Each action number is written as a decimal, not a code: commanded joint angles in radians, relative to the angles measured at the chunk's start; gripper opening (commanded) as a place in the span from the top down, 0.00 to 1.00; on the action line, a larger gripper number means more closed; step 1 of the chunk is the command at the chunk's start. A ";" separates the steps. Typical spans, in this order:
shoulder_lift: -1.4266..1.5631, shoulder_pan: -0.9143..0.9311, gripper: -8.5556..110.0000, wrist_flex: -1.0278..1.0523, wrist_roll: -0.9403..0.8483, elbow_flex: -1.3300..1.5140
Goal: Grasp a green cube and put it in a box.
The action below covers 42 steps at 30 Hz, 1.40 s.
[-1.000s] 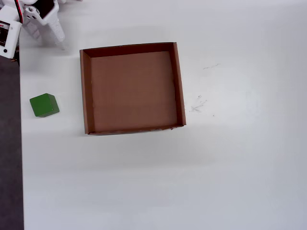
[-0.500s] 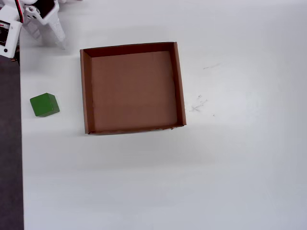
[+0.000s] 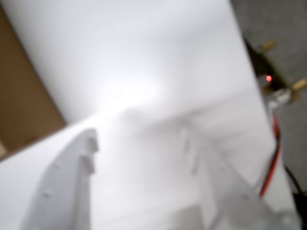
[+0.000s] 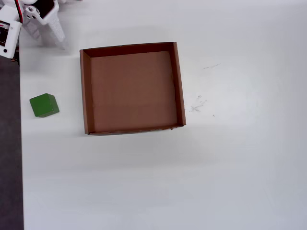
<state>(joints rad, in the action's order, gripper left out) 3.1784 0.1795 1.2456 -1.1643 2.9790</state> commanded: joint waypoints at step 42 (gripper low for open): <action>-0.879 0.043 0.72 -0.453 -0.334 -0.518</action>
<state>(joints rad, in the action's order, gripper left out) 2.3040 0.2178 0.8145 -1.4941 2.5142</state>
